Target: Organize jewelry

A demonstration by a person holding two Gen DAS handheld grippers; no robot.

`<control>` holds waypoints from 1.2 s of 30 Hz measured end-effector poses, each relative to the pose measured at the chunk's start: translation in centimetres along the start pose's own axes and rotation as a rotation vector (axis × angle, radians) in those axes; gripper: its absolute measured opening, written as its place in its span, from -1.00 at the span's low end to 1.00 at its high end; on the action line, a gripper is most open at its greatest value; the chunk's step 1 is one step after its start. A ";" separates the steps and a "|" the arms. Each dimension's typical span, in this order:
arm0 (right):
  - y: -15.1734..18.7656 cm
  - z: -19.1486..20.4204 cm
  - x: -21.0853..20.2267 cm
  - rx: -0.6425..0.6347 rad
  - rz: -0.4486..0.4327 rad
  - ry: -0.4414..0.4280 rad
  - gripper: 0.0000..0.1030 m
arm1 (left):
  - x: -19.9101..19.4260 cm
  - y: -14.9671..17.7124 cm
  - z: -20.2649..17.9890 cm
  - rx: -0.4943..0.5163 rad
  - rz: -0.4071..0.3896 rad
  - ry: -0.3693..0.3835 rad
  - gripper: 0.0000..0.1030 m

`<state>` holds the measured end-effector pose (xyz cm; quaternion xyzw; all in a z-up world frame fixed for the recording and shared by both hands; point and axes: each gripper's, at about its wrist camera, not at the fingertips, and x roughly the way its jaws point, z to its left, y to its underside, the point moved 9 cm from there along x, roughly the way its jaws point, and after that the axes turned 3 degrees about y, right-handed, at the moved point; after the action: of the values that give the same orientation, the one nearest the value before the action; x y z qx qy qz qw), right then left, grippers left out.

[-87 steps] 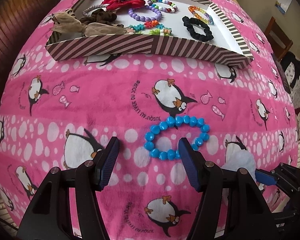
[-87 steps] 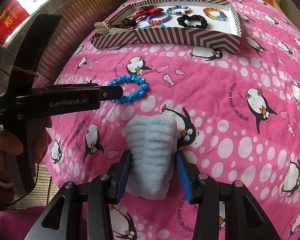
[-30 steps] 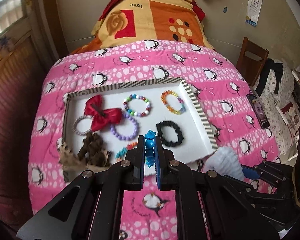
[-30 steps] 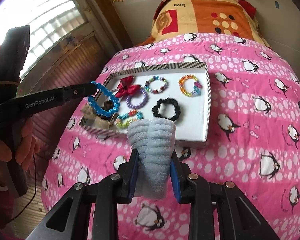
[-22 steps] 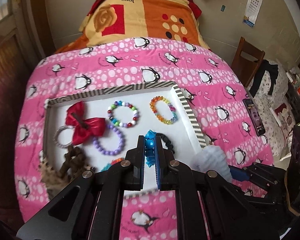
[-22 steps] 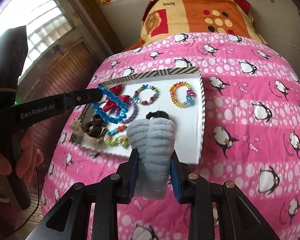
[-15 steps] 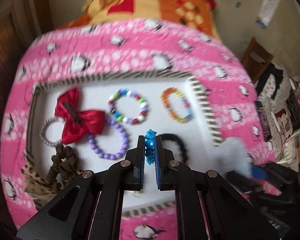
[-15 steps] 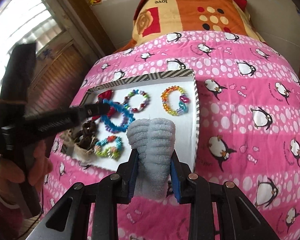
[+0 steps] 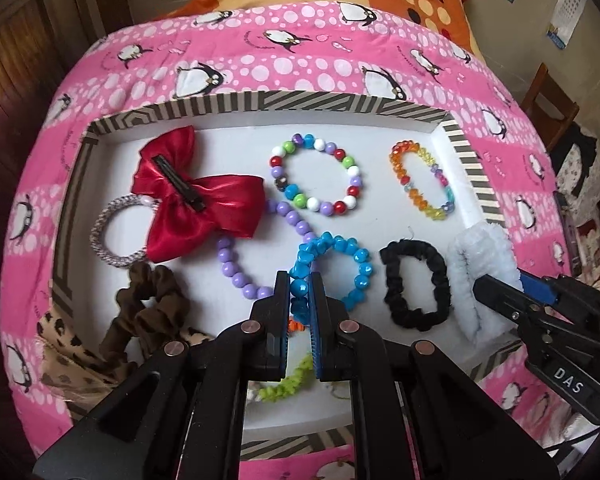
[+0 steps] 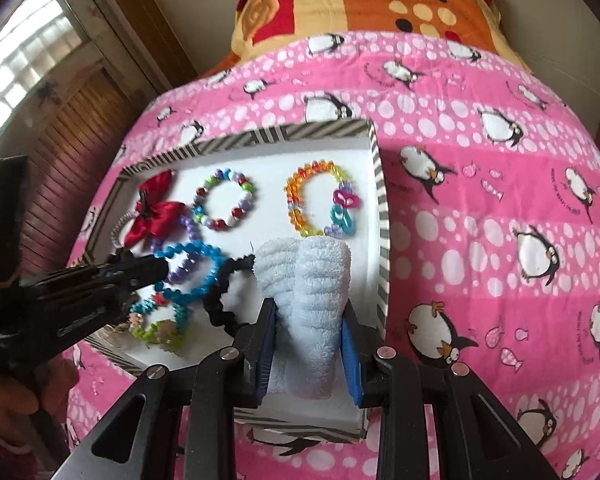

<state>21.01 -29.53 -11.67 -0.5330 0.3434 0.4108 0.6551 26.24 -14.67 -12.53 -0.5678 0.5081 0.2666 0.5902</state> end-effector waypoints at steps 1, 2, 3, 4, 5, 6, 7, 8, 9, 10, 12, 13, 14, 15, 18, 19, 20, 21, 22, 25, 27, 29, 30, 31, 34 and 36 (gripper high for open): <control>0.2 0.0 0.4 -0.008 0.013 0.008 -0.46 | -0.1 0.2 0.2 -0.001 -0.003 -0.007 -0.85; 0.4 0.0 0.7 -0.017 0.023 0.017 -0.45 | 0.0 0.3 0.3 -0.003 0.000 -0.015 -0.83; 0.6 -0.1 1.1 -0.021 0.033 0.025 -0.44 | 0.0 0.4 0.3 -0.005 0.004 -0.020 -0.76; 0.8 -0.2 1.3 -0.020 0.039 0.027 -0.42 | 0.0 0.5 0.4 -0.005 0.008 -0.029 -0.56; 0.9 -0.3 1.4 -0.015 0.042 0.025 -0.41 | -0.1 0.6 0.4 -0.004 0.008 -0.034 -0.43; 0.9 -0.3 1.4 -0.011 0.039 0.017 -0.40 | -0.2 0.6 0.3 -0.006 0.002 -0.031 -0.24; 1.0 -0.3 1.2 -0.008 0.035 0.013 -0.35 | -0.4 0.7 0.2 -0.006 -0.006 -0.030 -0.15; 1.0 -0.3 1.0 -0.008 0.028 0.008 -0.30 | -0.7 0.8 0.2 -0.005 -0.011 -0.033 -0.14; 1.0 -0.2 0.6 -0.011 0.019 0.004 -0.27 | -1.0 0.9 0.2 -0.003 -0.015 -0.042 -0.11; 1.0 -0.2 0.0 -0.016 0.006 0.007 -0.20 | -1.3 1.0 0.3 -0.003 -0.023 -0.052 -0.05; 0.9 0.0 -1.2 -0.024 -0.025 0.011 -0.19 | -2.0 1.1 0.3 -0.008 -0.040 -0.059 0.01; 0.9 0.1 -1.6 -0.022 -0.035 0.005 -0.19 | -2.3 1.3 0.4 -0.012 -0.039 -0.063 0.03; 1.0 0.1 -2.4 -0.013 -0.049 -0.011 -0.19 | -2.8 1.5 0.5 -0.017 -0.048 -0.074 0.04; 1.0 0.2 -3.0 -0.003 -0.061 -0.023 -0.19 | -3.0 1.6 0.5 -0.023 -0.054 -0.078 0.04; 1.1 0.4 -4.9 0.010 -0.103 -0.035 -0.18 | -4.2 2.2 0.7 -0.049 -0.073 -0.079 0.04; 1.2 0.5 -5.3 0.010 -0.116 -0.033 -0.18 | -4.6 2.4 0.8 -0.056 -0.078 -0.078 0.04; 1.3 0.6 -5.7 0.009 -0.128 -0.029 -0.18 | -5.0 2.7 0.8 -0.062 -0.084 -0.081 0.04; 1.4 0.7 -6.1 0.007 -0.137 -0.021 -0.18 | -5.4 3.0 0.9 -0.065 -0.090 -0.086 0.04; 1.6 0.8 -6.4 0.004 -0.146 -0.011 -0.18 | -5.7 3.3 0.9 -0.064 -0.096 -0.091 0.04; 2.2 1.3 -6.8 -0.003 -0.153 0.004 -0.18 | -6.9 4.3 1.0 -0.069 -0.113 -0.104 0.04; 2.7 1.8 -7.0 -0.017 -0.154 0.006 -0.18 | -7.5 5.0 1.2 -0.079 -0.118 -0.106 0.04; 3.2 2.4 -7.2 -0.027 -0.157 0.009 -0.18 | -8.0 5.6 1.4 -0.090 -0.121 -0.109 0.04; 3.4 2.7 -7.4 -0.031 -0.160 0.007 -0.18 | -8.3 6.0 1.6 -0.097 -0.124 -0.113 0.04; 3.6 3.0 -7.4 -0.033 -0.161 0.006 -0.18 | -8.6 6.3 1.6 -0.102 -0.127 -0.116 0.04; 4.2 3.7 -7.5 -0.041 -0.160 0.000 -0.18 | -9.4 7.2 2.0 -0.115 -0.138 -0.132 0.04; 4.6 4.2 -7.7 -0.051 -0.158 -0.002 -0.18 | -10.0 7.7 2.3 -0.123 -0.147 -0.139 0.04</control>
<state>13.64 -26.33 -5.93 -0.5746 0.2892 0.3670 0.6719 16.60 -8.28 -6.94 -0.6189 0.4055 0.2921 0.6060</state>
